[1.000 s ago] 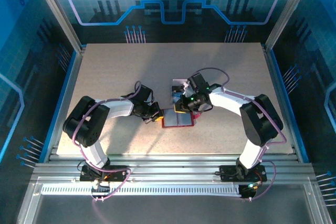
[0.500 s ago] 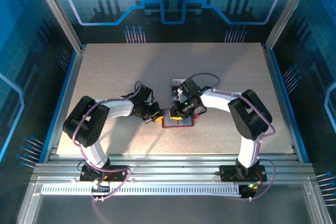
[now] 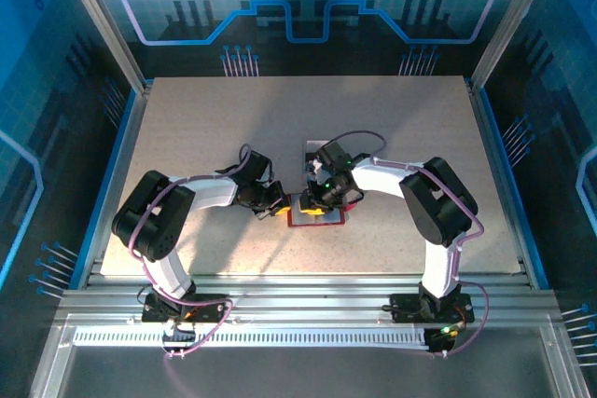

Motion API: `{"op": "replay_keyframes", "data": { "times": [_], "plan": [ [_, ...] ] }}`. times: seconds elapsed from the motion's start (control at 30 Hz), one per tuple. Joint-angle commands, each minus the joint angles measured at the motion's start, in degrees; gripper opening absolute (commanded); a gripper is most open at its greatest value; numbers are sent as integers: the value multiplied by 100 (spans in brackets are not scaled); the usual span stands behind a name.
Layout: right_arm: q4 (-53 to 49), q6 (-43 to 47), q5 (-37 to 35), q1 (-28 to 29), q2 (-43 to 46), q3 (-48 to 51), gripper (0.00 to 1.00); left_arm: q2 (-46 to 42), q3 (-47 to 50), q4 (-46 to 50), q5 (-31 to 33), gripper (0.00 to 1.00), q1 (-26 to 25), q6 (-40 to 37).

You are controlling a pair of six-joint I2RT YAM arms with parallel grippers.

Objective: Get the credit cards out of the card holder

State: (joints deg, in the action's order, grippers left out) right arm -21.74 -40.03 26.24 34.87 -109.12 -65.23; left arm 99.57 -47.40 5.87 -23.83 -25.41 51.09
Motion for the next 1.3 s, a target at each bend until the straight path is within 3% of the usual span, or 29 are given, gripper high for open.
{"op": "replay_keyframes", "data": {
  "times": [0.0, 0.43, 0.93, 1.27],
  "plan": [
    [-330, 83, -261, 90, -18, -130, 30, 22, 123, 116, 1, 7, -36, -6],
    [-392, 70, -444, 55, 183, 14, 31, 11, 64, 235, 30, 7, -34, -49],
    [227, -160, -55, -156, 329, 444, 31, -72, -235, 540, 20, 8, 1, -187],
    [764, -337, 292, -350, 403, 846, 31, -292, -606, 671, -217, 16, -9, -54]
  ]
}}
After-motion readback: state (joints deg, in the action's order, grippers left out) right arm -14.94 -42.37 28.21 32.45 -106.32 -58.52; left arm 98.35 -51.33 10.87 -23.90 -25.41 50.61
